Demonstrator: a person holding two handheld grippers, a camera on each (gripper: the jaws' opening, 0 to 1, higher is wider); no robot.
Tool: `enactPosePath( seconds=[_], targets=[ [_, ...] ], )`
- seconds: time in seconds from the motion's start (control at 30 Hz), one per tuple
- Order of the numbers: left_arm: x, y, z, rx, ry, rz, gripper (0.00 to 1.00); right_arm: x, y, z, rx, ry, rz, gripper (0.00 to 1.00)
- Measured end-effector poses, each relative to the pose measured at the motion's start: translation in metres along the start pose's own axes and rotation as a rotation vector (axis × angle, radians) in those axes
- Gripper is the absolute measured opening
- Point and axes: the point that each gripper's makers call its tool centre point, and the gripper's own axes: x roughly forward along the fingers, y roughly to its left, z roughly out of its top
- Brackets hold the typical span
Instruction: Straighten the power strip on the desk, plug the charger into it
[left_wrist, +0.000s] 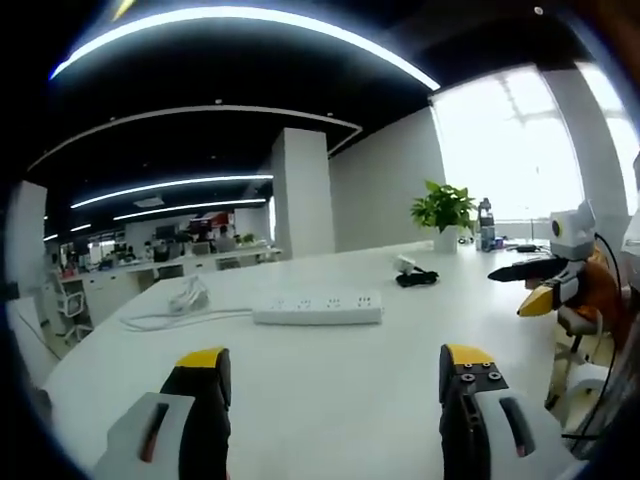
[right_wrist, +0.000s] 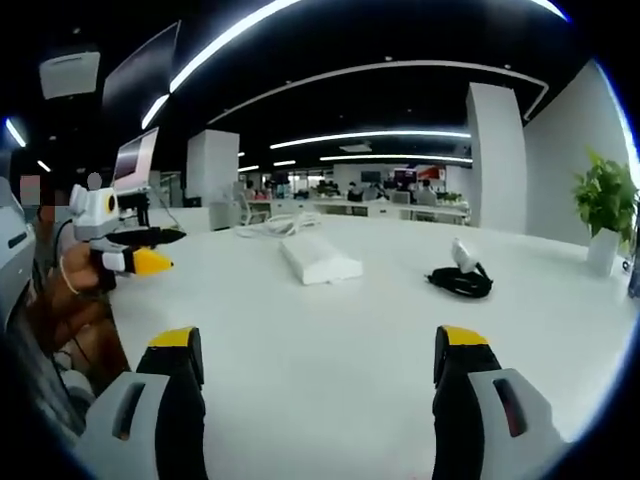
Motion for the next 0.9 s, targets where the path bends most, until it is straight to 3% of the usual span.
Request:
enactPosePath(
  seconds=[0.3,0.53,0.77,0.9],
  targets=[
    [0.007,0.009,0.008,-0.012,-0.024,-0.011,0.87,0.007,-0.001,0.006,0.021,-0.032,-0.001,0.92],
    [0.011,0.029,0.015,-0.024,-0.043,0.017,0.87,0.013,-0.003,0.008,0.005,-0.023,0.004,0.92],
    [0.019,0.047,0.016,-0.017,-0.028,0.018,0.87,0.024,-0.002,0.011,-0.003,-0.021,0.028,0.91],
    [0.026,0.052,0.015,0.032,-0.007,0.013,0.87,0.03,0.0,0.012,-0.01,-0.02,0.039,0.9]
  ],
)
